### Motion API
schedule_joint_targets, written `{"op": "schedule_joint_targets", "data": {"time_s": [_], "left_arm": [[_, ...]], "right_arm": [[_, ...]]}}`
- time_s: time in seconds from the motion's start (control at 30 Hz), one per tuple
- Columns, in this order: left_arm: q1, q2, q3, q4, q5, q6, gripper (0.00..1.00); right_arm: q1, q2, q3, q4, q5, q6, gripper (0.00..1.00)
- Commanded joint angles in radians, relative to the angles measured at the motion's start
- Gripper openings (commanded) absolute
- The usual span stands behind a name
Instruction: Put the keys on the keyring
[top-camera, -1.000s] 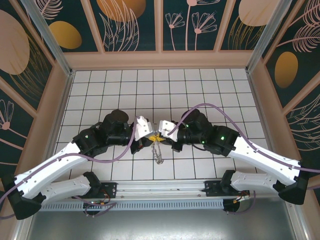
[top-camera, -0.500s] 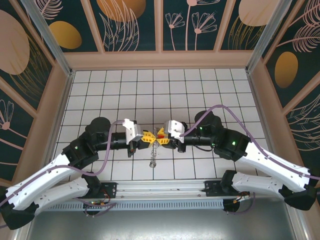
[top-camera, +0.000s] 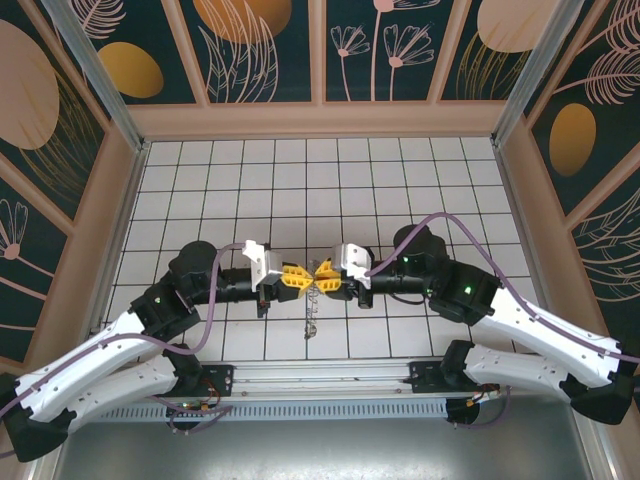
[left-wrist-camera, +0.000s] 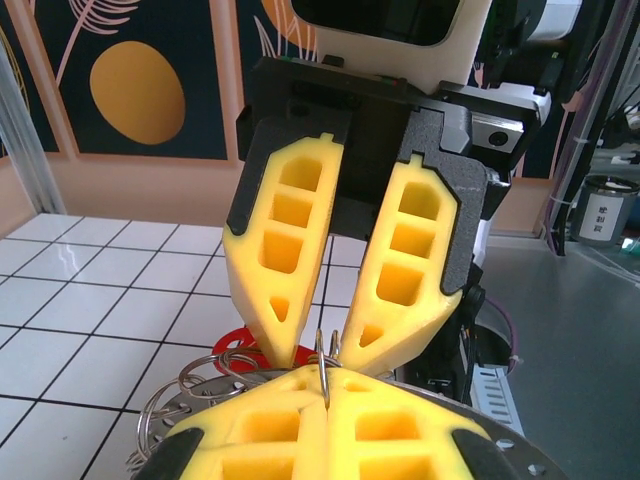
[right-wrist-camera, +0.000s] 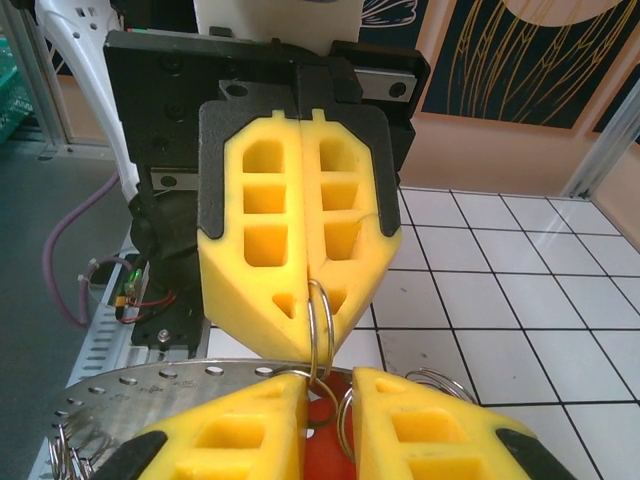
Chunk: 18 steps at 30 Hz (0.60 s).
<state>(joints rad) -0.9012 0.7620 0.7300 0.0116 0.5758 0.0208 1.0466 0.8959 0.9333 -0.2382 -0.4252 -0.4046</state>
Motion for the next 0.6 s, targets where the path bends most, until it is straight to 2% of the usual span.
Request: {"op": "schedule_joint_targets", "data": {"time_s": [0.0, 0.33, 0.57], "left_arm": [[-0.004, 0.015, 0.021, 0.142, 0.056, -0.008, 0.00], [-0.004, 0.037, 0.031, 0.076, 0.028, 0.022, 0.00], [-0.005, 0.051, 0.038, 0.055, 0.024, 0.039, 0.00]], "right_arm": [[0.000, 0.010, -0.034, 0.077, -0.049, 0.029, 0.19], [-0.003, 0.017, -0.051, 0.126, -0.089, 0.041, 0.21], [-0.008, 0.017, -0.059, 0.147, -0.118, 0.044, 0.17]]}}
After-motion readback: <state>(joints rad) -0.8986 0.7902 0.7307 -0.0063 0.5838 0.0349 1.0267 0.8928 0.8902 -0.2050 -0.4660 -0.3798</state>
